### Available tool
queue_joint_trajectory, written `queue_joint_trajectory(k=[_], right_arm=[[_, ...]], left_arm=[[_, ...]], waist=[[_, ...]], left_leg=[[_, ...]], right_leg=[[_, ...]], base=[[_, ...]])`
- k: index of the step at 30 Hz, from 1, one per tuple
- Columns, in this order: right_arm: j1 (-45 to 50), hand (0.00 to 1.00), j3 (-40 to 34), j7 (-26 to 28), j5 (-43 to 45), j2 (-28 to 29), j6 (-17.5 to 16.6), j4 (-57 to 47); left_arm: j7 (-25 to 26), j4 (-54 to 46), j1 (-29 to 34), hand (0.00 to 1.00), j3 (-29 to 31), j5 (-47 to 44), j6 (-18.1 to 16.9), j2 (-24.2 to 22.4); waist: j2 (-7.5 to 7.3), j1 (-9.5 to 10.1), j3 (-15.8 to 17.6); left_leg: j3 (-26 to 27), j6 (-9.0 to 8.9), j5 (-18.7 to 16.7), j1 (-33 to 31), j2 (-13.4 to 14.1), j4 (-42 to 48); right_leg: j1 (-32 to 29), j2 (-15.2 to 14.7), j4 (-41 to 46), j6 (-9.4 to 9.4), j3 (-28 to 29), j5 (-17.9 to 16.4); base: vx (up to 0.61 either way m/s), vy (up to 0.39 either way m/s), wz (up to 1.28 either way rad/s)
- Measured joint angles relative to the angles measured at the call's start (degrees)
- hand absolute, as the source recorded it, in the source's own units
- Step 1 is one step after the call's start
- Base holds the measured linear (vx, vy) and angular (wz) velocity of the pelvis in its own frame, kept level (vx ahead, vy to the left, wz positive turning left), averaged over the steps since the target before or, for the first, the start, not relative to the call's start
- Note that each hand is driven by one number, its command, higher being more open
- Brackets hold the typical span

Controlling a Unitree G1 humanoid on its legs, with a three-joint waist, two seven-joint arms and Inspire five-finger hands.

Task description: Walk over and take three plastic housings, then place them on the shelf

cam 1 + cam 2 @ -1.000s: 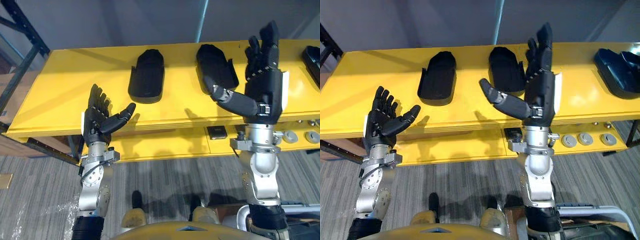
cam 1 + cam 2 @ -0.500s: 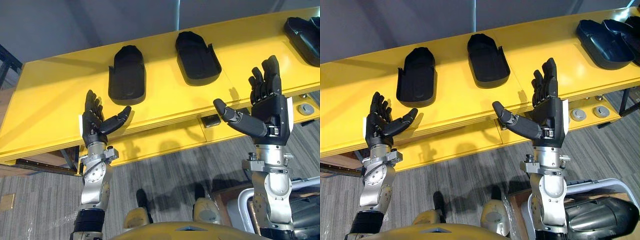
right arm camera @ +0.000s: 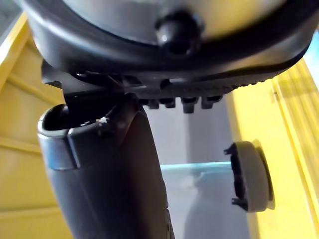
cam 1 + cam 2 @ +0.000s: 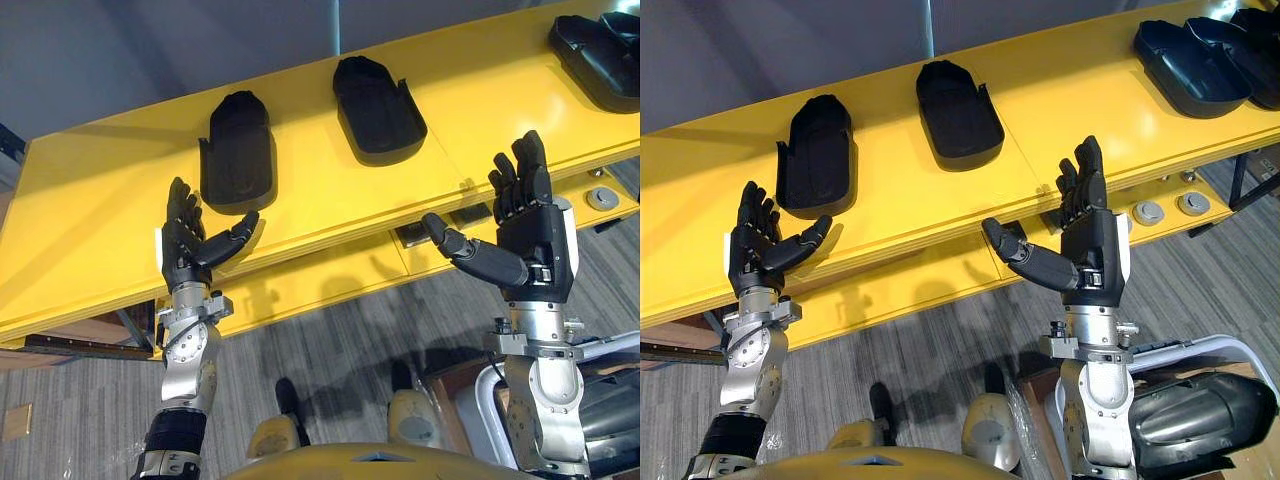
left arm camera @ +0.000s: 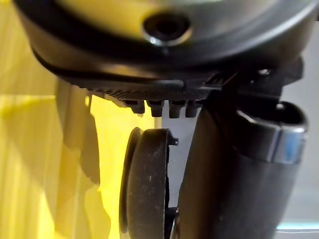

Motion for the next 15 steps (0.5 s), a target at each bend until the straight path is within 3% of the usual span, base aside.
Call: queue_joint_trajectory(k=[15], right_arm=[[0.0,1.0,0.52,0.09,-0.42,0.0,0.12,0.03]], left_arm=[[-7.85,1.07,-0.03,1.0,-1.84,-8.73,-0.34,1.38]], waist=[[1.0,-0.06,-0.25]], left_leg=[[0.02,0.05,0.04,0.02,-0.05,0.03]], right_leg=[[-0.07,-0.04,0.09,0.0,0.06,0.01]], base=[[0.0,0.0,0.0]])
